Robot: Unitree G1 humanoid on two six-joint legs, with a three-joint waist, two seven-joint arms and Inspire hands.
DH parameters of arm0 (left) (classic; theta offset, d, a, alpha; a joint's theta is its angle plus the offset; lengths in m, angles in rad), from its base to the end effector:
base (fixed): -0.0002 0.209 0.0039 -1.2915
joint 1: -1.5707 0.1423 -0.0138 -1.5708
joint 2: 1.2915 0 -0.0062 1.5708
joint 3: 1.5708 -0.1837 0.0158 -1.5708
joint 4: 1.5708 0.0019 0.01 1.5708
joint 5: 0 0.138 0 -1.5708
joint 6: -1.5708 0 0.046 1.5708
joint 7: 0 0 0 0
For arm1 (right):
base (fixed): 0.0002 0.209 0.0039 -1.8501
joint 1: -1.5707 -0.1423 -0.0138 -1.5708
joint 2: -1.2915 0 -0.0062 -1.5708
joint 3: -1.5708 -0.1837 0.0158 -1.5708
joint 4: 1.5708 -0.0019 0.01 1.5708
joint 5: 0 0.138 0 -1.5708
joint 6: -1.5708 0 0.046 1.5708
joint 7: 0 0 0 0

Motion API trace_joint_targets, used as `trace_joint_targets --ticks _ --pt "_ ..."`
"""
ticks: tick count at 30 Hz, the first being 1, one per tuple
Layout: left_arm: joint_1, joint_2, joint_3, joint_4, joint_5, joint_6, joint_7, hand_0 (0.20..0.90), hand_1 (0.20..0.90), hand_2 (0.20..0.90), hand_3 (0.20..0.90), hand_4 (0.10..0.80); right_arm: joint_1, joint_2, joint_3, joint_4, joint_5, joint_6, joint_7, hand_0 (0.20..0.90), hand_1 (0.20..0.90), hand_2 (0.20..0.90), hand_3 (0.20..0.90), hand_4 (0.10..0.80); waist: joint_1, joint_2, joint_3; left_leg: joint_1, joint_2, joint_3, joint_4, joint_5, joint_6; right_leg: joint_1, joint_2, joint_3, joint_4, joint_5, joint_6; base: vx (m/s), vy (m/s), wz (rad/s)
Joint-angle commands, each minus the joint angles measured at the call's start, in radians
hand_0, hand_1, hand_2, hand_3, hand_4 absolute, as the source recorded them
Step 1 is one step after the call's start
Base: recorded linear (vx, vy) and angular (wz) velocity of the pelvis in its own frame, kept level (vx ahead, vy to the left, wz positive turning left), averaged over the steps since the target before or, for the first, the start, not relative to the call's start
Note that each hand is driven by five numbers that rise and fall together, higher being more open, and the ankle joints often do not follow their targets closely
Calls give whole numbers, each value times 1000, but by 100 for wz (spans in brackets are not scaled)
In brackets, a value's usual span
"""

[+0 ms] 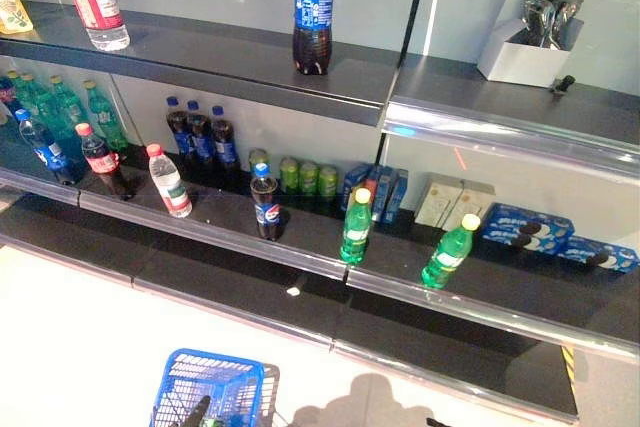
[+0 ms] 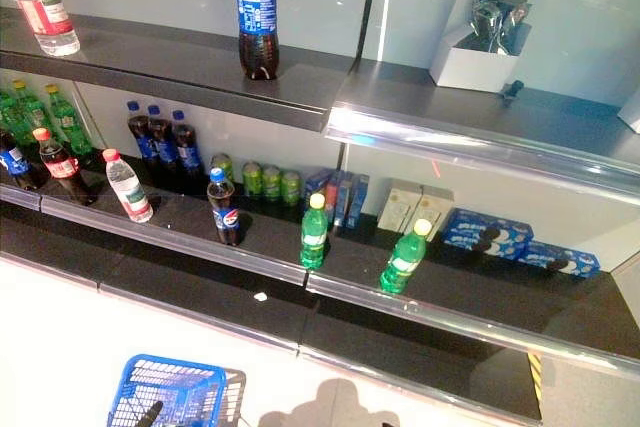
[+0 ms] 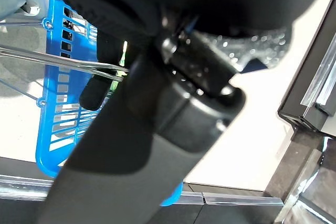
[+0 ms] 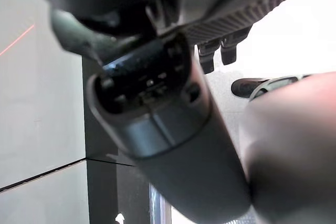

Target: Pick up the drink and place into the basket.

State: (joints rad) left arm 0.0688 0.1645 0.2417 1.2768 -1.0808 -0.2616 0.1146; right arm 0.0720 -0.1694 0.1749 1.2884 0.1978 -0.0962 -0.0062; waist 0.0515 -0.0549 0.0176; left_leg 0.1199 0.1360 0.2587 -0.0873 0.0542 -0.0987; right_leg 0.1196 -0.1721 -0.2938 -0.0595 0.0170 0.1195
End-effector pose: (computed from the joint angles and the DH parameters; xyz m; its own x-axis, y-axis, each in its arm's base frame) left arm 0.0376 0.2336 -0.1173 0.1559 0.4919 -0.8566 -0.9740 0.2208 -0.0505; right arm 0.0380 -0.2008 -0.1252 0.2982 -0.1247 -0.9463 0.0287 0.9922 -0.1217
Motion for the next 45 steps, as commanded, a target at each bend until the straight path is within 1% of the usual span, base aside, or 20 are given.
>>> trace_joint_targets --ticks 1,6,17,25,29,30,34,35,37,39,40,41,45 --pt "-58 36 -25 19 76 -51 -18 300 300 300 200 100 -68 -26 10 70 -23 6 -26 900 900 900 900 800 7 38 44 -26 90 -55 0 11 -42 9 -80 -37 -11 54 47 0 0 0" --pt "-59 35 -27 30 69 -51 -24 300 300 300 200 100 -70 -25 12 76 -27 25 -33 900 900 900 900 800 8 38 43 -26 87 -60 0 9 -41 10 -80 -36 -11 53 46 0 0 0" --pt "-63 36 -28 39 61 -69 -39 300 300 300 200 100 -74 -24 17 79 -31 28 -35 900 900 900 900 800 9 37 39 -24 85 -61 0 8 -40 12 -79 -37 -8 50 46 0 0 0" --pt "-60 31 -35 32 81 -66 -27 300 300 300 200 100 -81 -25 42 58 -50 -11 -40 900 900 900 900 800 16 32 40 -20 87 -66 0 8 -41 18 -79 -41 -7 49 45 0 0 0" --pt "-54 32 -34 19 93 -63 -20 300 300 300 200 100 -90 -27 69 18 -47 -49 -20 900 900 900 900 800 22 28 40 -19 88 -68 0 10 -42 19 -77 -43 -7 50 44 0 0 0" --pt "-52 33 -34 13 96 -61 -17 300 300 300 200 100 -93 -29 77 -3 -39 -73 -10 900 900 900 900 800 24 27 42 -19 88 -70 0 11 -42 19 -77 -44 -6 50 44 0 0 0" --pt "-44 40 -32 -17 115 -49 0 300 300 300 200 100 -106 -36 127 -109 -18 -110 5 900 900 900 900 800 31 20 46 -21 90 -72 0 14 -43 19 -76 -45 -5 51 45 2 -10 0" --pt "-36 41 -32 -33 118 -47 7 300 300 300 200 100 -107 -46 157 -193 -13 -105 9 900 900 900 900 800 32 16 47 -22 91 -73 0 16 -43 18 -76 -46 -5 51 45 7 -34 1" --pt "-31 41 -31 -42 121 -46 11 300 300 300 200 100 -107 -55 176 -256 -7 -96 13 900 900 900 900 800 32 14 48 -23 91 -72 0 17 -43 18 -76 -46 -5 51 46 3 -15 0" --pt "-13 43 -24 -72 123 -44 22 300 300 300 200 100 -96 -81 218 -466 -2 -45 21 900 900 900 900 800 28 8 50 -25 94 -69 0 20 -44 15 -76 -45 -3 52 47 -2 -40 -1" --pt "-8 42 -23 -79 122 -45 26 300 300 300 200 100 -93 -88 227 -517 -6 -46 28 900 900 900 900 800 25 5 51 -25 95 -67 0 21 -45 13 -76 -44 -3 52 47 -2 -39 -1" --pt "-3 43 -18 -85 123 -44 30 300 300 300 200 100 -86 -98 235 -587 -4 -26 33 900 900 900 900 800 23 3 51 -26 96 -66 0 22 -45 12 -76 -43 -2 51 47 -3 -35 -2" --pt "15 62 0 -82 106 -41 16 300 300 300 200 100 -77 -165 270 -845 19 -43 51 900 900 900 900 800 7 -3 53 -28 102 -56 0 25 -47 3 -76 -37 3 48 48 1 -14 -1"
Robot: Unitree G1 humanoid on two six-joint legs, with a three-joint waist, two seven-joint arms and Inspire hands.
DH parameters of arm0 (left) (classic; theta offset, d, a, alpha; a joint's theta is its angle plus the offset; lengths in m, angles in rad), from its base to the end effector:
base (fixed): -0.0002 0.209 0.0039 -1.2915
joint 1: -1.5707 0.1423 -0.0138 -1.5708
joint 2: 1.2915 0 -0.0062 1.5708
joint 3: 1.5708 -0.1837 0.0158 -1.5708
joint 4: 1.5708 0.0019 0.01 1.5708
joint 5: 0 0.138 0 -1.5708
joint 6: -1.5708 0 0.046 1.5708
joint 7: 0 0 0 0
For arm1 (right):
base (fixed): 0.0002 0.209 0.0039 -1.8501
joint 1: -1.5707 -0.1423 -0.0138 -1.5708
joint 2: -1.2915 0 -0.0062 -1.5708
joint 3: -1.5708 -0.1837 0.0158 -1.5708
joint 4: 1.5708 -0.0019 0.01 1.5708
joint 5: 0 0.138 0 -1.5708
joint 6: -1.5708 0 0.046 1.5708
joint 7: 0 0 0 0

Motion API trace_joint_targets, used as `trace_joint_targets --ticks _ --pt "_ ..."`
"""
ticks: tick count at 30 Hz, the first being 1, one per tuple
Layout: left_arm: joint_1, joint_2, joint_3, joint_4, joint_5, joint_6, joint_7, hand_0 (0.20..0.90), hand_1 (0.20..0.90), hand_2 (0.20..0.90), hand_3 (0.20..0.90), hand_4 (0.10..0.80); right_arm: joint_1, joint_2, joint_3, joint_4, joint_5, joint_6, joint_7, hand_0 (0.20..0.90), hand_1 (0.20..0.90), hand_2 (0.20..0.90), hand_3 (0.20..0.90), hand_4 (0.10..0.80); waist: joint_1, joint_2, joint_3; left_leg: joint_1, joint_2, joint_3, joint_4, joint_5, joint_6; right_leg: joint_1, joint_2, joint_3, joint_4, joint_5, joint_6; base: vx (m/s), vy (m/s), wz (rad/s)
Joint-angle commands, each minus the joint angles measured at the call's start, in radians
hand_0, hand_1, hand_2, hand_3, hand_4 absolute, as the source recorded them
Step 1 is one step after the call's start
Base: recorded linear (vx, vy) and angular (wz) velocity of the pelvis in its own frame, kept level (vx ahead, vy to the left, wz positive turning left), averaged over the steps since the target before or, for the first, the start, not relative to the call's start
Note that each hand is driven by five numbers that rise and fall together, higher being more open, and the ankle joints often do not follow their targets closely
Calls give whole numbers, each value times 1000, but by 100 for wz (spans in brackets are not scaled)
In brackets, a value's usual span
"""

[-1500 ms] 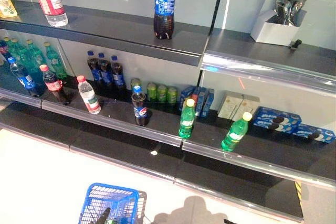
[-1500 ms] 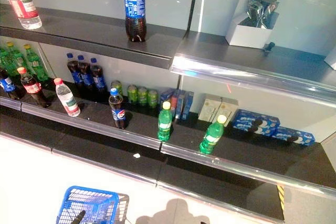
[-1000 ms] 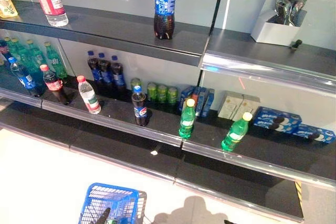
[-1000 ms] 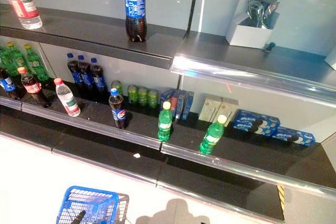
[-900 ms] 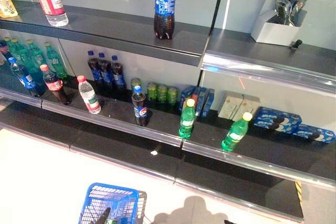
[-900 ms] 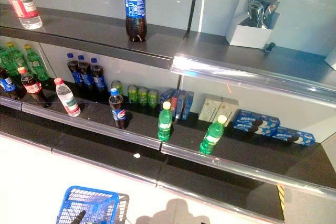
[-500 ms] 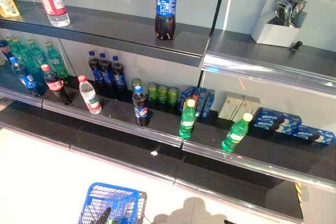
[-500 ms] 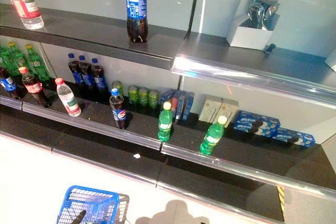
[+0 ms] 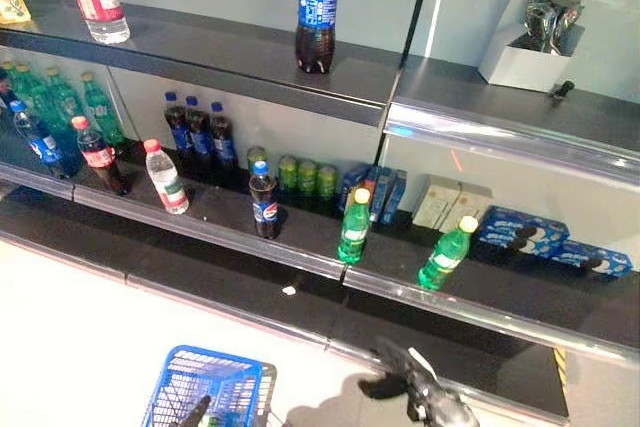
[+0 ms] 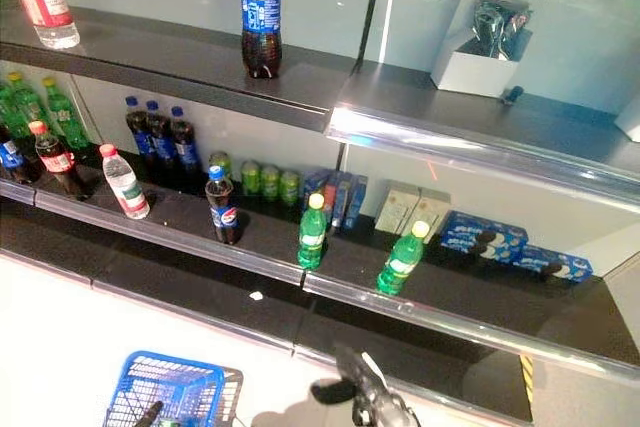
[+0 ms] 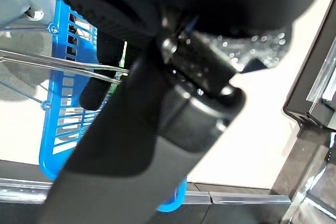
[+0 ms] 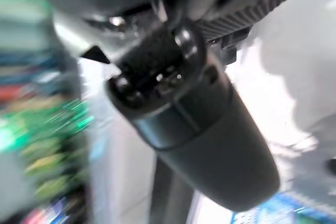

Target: Pick up the drink and place into the basket.

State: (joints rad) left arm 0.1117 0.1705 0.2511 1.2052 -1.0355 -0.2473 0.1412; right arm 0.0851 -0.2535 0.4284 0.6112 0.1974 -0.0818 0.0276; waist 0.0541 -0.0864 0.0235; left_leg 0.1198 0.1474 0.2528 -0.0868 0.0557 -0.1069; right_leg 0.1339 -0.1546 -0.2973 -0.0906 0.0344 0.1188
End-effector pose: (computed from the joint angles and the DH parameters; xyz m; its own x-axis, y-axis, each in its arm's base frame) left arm 0.0339 0.2386 -0.1149 0.1599 0.5106 -0.8448 -0.9689 0.2448 -0.0355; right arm 0.1264 -0.1605 -0.0759 0.7375 0.2140 -0.6406 -0.3088 0.9504 -0.0380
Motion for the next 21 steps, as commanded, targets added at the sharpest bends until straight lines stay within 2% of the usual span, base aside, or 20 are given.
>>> trace_joint_targets --ticks 1,8,12,21 --pt "-22 57 -6 -9 53 -61 -16 300 300 300 200 100 -92 -102 12 -261 34 -52 19 900 900 900 900 800 -2 28 47 -27 93 -46 -1 24 -40 -14 -94 -31 36 30 49 9 -17 -3" --pt "8 38 8 -5 46 -80 -33 300 300 300 200 100 -110 -153 -61 -526 83 -73 14 900 900 900 900 800 -14 35 42 -29 99 -38 -1 24 -39 -19 -94 -23 38 24 48 19 10 -5" --pt "27 16 16 -14 54 -85 -28 300 300 300 200 100 -129 -172 -128 -672 84 -93 -62 900 900 900 900 800 -16 41 36 -28 101 -35 -1 23 -37 -21 -93 -19 37 21 47 27 17 -1" --pt "47 -19 9 -30 77 -88 -6 300 300 300 200 100 -174 -174 -142 -787 53 -132 -190 900 900 900 900 800 -3 50 39 -25 96 -39 33 14 -32 -25 -93 -12 70 -2 33 34 26 0"
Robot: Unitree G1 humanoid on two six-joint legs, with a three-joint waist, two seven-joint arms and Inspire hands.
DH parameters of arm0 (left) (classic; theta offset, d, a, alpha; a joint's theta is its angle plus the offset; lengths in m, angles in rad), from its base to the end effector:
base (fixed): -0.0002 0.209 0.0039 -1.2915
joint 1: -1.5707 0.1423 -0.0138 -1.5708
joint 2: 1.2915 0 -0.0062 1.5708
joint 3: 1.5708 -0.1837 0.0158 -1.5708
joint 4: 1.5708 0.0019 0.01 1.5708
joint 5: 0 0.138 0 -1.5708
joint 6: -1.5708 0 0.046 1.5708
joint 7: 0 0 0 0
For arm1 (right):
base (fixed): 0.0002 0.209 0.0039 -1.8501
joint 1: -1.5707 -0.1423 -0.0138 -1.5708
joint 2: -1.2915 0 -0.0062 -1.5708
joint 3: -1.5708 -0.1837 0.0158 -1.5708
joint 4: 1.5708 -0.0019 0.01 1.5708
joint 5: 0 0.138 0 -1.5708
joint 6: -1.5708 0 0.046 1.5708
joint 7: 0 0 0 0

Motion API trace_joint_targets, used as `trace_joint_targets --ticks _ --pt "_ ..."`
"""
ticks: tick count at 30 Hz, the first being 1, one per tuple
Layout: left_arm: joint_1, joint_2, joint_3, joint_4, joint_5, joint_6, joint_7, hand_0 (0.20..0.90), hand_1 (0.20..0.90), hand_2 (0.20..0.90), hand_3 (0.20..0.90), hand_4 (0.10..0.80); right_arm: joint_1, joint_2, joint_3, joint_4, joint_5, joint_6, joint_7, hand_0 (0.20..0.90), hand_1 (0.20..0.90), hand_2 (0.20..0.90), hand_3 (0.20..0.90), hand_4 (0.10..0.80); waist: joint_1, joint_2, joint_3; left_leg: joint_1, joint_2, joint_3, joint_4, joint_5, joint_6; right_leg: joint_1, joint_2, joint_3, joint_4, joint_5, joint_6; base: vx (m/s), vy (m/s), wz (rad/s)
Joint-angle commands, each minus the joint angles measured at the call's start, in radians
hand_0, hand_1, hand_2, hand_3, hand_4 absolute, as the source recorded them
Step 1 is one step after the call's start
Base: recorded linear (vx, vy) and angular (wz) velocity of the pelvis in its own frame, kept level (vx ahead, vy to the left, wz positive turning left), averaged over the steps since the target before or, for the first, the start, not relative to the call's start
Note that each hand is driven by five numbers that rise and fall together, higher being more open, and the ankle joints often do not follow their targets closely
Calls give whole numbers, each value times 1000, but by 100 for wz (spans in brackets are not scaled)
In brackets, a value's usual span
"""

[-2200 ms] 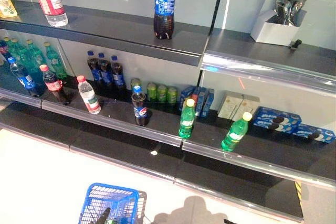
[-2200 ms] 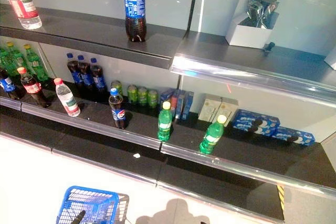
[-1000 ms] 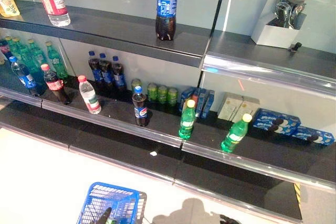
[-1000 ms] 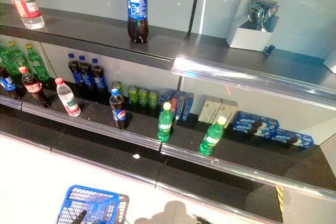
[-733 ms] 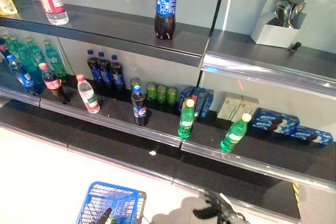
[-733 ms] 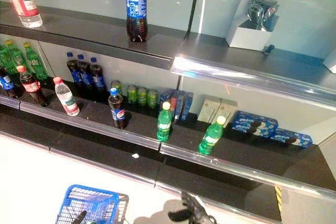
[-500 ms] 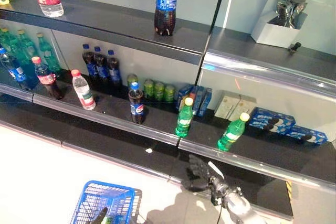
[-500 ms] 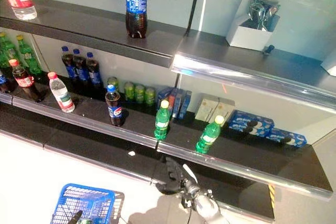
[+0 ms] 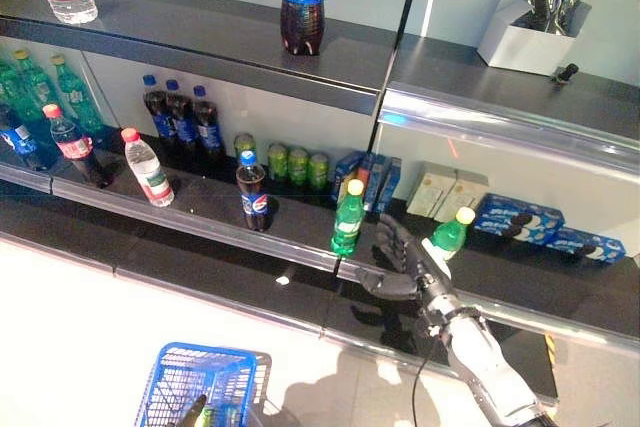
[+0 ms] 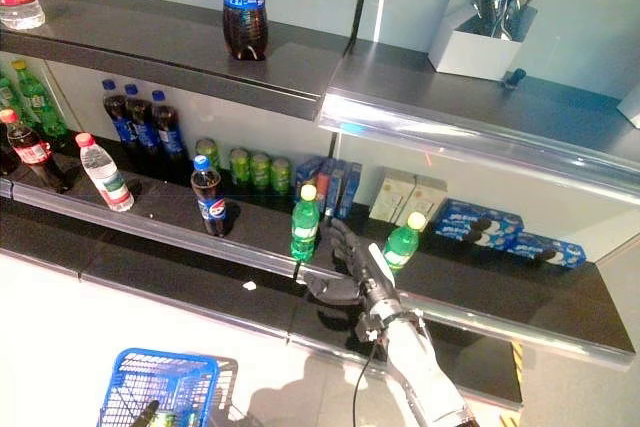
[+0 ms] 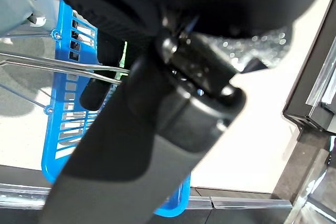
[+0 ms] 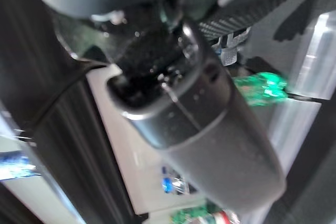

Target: Pick up the drink and place into the basket.

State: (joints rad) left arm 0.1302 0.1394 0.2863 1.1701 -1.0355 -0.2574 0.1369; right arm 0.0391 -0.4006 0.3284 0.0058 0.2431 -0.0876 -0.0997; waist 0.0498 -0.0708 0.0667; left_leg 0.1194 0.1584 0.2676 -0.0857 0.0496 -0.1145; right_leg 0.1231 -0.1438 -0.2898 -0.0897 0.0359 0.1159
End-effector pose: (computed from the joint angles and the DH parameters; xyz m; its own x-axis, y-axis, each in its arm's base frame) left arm 0.0318 0.2324 -0.1157 0.1653 0.5097 -0.8443 -0.9758 0.2091 -0.0648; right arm 0.1854 -0.1659 0.0306 0.9768 0.2030 -0.0677 -0.2105 0.9686 -0.1326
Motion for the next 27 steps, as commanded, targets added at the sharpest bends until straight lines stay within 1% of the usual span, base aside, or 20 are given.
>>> trace_joint_targets --ticks 1,5,6,7,10,13,16,18,20,22,23,25,27 --pt "31 6 -29 2 83 -77 -1 300 300 300 200 100 -150 -24 -31 -182 17 -114 -87 900 900 900 900 800 7 36 4 -39 83 -62 71 8 -23 -22 -105 -17 94 -14 28 69 71 0" --pt "13 0 -71 -7 79 -79 4 300 300 300 200 100 -224 -18 -2 -156 -17 -118 -213 900 900 900 900 800 24 43 45 -97 86 -97 155 -8 -24 -61 -110 -17 182 -49 9 -4 65 0" --pt "11 0 -72 -8 78 -79 4 300 300 300 200 100 -228 -18 0 -154 -21 -117 -218 900 900 900 900 800 24 43 47 -101 86 -99 159 -9 -24 -65 -110 -18 187 -51 8 -54 66 3" --pt "-4 1 -93 -20 69 -78 12 300 300 300 200 100 -261 -16 6 -139 -49 -104 -266 900 900 900 900 800 31 46 68 -124 86 -112 181 -10 -25 -84 -114 -20 213 -58 5 -40 54 6" --pt "-16 2 -111 -41 61 -79 22 300 300 300 200 100 -302 -15 12 -120 -67 -93 -336 900 900 900 900 800 38 51 96 -152 81 -129 210 -14 -26 -110 -118 -18 244 -65 -1 -33 66 13" --pt "-31 2 -133 -76 61 -79 38 300 300 300 200 100 -346 -6 8 -98 -99 -67 -451 900 900 900 900 800 46 56 135 -191 76 -146 256 -25 -23 -144 -126 -14 284 -74 -5 -32 44 17" --pt "-50 1 -160 -112 49 -82 49 300 300 300 200 100 -388 5 -8 -76 -140 -70 -563 900 900 900 900 800 50 63 188 -235 70 -158 302 -37 -20 -186 -134 -8 331 -84 -10 -95 39 11" --pt "-59 0 -179 -137 39 -83 54 300 300 300 200 100 -417 15 -13 -66 -149 -67 -599 900 900 900 900 800 50 68 222 -265 68 -163 332 -44 -16 -217 -141 -3 364 -88 -12 -115 41 1" --pt "-68 -2 -191 -155 31 -84 63 300 300 300 200 100 -440 21 -12 -60 -154 -61 -608 900 900 900 900 800 51 71 242 -287 66 -168 350 -46 -16 -239 -146 1 383 -90 -14 -100 42 0" --pt "-84 -4 -220 -187 13 -88 70 300 300 300 200 100 -496 26 -5 -49 -161 -49 -618 900 900 900 900 800 53 78 283 -324 60 -179 370 -45 -14 -277 -154 9 410 -88 -15 -151 59 3" --pt "-88 -4 -226 -193 8 -90 69 300 300 300 200 100 -509 25 -3 -45 -162 -46 -622 900 900 900 900 800 53 80 290 -331 59 -181 373 -45 -14 -284 -155 10 415 -88 -15 -162 73 1" --pt "-111 -4 -252 -230 -13 -100 62 300 300 300 200 100 -574 18 2 -23 -165 -33 -656 900 900 900 900 800 58 89 326 -362 50 -185 381 -38 -11 -317 -161 13 434 -85 -15 -143 64 -4" --pt "-119 -4 -261 -246 -15 -102 62 300 300 300 200 100 -591 15 -1 -20 -168 -30 -668 900 900 900 900 800 60 92 337 -373 47 -187 385 -36 -9 -327 -163 13 440 -84 -14 -100 32 -2"
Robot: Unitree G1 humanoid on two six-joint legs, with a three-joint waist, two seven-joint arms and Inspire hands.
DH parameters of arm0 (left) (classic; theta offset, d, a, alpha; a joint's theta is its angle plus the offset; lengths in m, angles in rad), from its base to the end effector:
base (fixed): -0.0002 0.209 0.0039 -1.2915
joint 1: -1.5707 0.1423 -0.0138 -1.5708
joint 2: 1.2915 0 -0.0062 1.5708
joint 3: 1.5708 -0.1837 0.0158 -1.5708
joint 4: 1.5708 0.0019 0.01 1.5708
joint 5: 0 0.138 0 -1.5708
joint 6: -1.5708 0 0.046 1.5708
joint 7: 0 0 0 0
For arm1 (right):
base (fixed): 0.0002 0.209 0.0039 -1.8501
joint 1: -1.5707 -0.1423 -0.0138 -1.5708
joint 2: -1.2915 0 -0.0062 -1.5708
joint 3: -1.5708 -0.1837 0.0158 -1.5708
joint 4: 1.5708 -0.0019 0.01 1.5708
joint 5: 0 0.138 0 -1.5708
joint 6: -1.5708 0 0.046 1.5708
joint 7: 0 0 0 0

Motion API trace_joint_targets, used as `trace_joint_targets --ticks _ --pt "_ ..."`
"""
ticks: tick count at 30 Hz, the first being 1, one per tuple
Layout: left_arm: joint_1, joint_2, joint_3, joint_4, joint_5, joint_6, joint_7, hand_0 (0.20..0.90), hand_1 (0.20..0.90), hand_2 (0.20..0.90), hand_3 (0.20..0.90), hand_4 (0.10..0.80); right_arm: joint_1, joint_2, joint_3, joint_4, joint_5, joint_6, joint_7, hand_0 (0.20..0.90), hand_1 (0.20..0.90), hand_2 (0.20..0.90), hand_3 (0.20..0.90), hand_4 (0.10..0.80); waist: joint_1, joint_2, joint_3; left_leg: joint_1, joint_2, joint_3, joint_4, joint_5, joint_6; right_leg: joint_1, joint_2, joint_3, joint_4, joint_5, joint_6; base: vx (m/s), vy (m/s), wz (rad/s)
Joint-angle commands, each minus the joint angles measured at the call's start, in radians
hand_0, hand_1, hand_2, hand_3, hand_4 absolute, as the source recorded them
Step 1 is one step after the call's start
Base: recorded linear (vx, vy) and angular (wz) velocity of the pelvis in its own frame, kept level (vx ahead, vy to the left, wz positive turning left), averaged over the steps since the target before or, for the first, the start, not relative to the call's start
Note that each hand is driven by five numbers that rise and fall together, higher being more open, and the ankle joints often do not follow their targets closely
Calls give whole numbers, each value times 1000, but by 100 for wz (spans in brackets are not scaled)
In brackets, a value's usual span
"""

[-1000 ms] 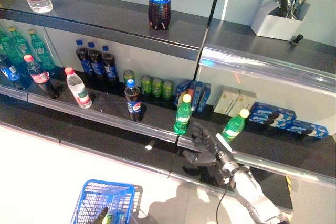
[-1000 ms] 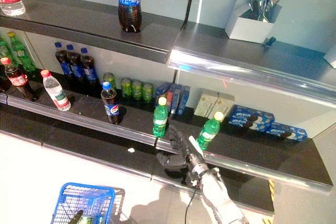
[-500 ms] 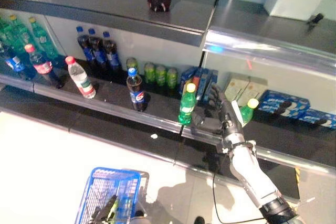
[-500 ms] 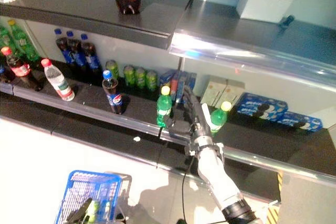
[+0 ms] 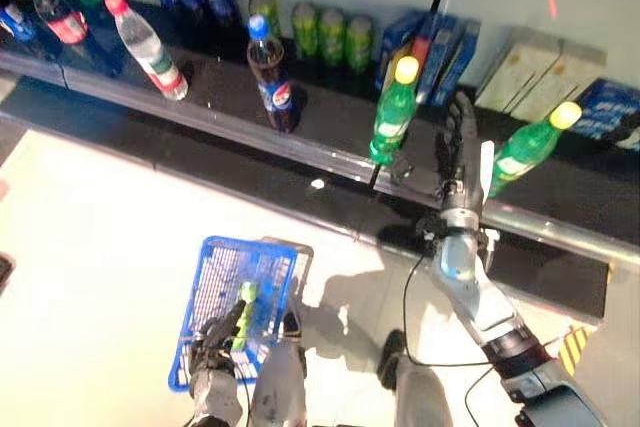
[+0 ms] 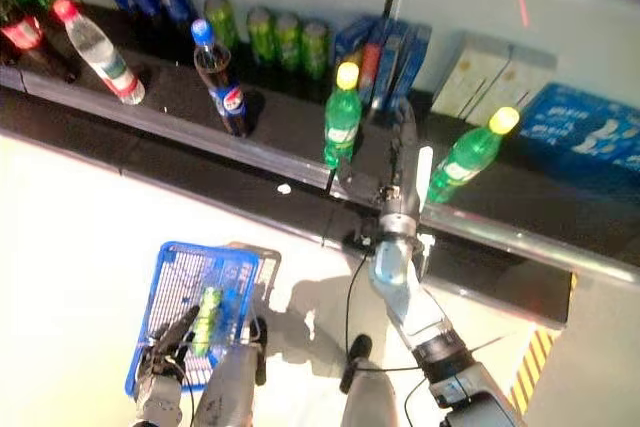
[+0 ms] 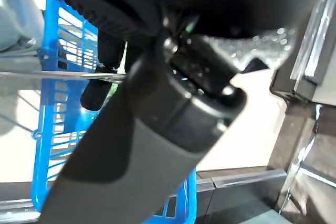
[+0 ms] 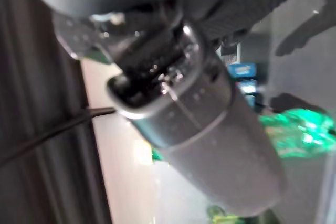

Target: Pick up the drink and place into the basket.

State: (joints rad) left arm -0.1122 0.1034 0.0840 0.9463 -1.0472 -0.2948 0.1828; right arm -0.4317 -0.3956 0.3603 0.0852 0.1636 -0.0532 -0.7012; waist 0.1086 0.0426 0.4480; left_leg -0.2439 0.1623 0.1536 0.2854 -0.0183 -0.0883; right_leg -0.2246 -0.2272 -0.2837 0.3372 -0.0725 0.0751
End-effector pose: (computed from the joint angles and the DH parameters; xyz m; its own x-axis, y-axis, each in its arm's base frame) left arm 0.1600 0.2002 -0.0787 0.5974 0.4427 -0.6686 -0.7948 0.4381 -0.4201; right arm 0.2681 -0.1362 0.1153 0.8850 -0.2498 0.3928 0.3197 0.9395 -0.1229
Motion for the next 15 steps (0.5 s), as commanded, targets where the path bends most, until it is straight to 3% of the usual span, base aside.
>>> trace_joint_targets --ticks 1,15 --pt "110 35 -73 -45 -5 -66 17 300 300 300 200 100 -142 4 -41 -98 -95 -58 -86 900 900 900 900 800 2 -17 -29 -24 38 -74 18 35 -33 7 -82 6 21 26 27 -131 46 5" --pt "66 41 -125 -118 -3 -38 42 300 300 300 200 100 -317 3 -69 -5 -113 -39 -164 900 900 900 900 800 41 16 72 -133 8 -104 71 58 -18 -83 -95 -1 85 31 22 -55 24 4"
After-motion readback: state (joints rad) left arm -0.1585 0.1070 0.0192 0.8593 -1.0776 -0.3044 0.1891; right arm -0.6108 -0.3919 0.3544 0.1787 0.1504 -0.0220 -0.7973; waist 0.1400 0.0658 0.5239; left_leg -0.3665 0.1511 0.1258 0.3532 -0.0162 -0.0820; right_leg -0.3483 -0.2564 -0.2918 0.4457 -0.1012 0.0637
